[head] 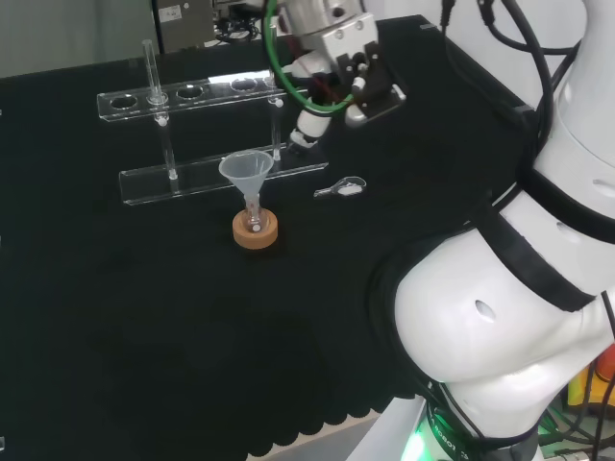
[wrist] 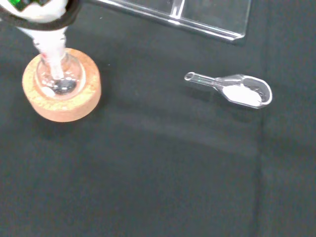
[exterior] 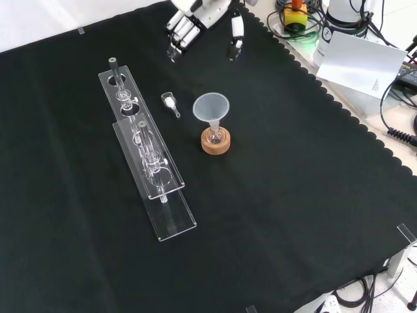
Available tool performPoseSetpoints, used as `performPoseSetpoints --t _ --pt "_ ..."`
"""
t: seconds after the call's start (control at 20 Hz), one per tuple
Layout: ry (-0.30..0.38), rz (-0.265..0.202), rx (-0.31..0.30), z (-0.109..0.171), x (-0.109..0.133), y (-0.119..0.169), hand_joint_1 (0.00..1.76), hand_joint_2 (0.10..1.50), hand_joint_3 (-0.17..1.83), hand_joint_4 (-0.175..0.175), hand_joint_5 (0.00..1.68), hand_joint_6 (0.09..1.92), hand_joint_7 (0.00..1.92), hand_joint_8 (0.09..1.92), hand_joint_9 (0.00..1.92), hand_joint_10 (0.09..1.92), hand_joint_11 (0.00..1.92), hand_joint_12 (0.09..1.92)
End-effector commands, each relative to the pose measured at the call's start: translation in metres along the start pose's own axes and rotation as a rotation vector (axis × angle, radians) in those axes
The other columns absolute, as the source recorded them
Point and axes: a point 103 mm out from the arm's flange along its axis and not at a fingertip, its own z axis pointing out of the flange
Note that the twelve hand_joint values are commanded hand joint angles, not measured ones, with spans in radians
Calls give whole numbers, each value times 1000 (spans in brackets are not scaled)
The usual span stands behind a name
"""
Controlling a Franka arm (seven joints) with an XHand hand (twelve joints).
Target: Pick up the weighing funnel.
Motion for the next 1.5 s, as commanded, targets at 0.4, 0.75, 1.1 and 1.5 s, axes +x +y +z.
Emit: performPoseSetpoints --t 0.4,0.75,1.1,1.5 --pt "148 18 -46 30 -46 8 707 635 477 -47 102 87 43 619 345 704 107 1417" --pt "165 27 -39 51 -65 28 832 626 595 -43 286 87 157 660 439 648 167 1392" --pt "164 29 -23 77 -80 53 862 615 631 -40 336 87 210 671 471 635 198 1383" --pt "151 21 -31 95 -90 77 893 593 659 -41 355 87 261 672 491 610 222 1367"
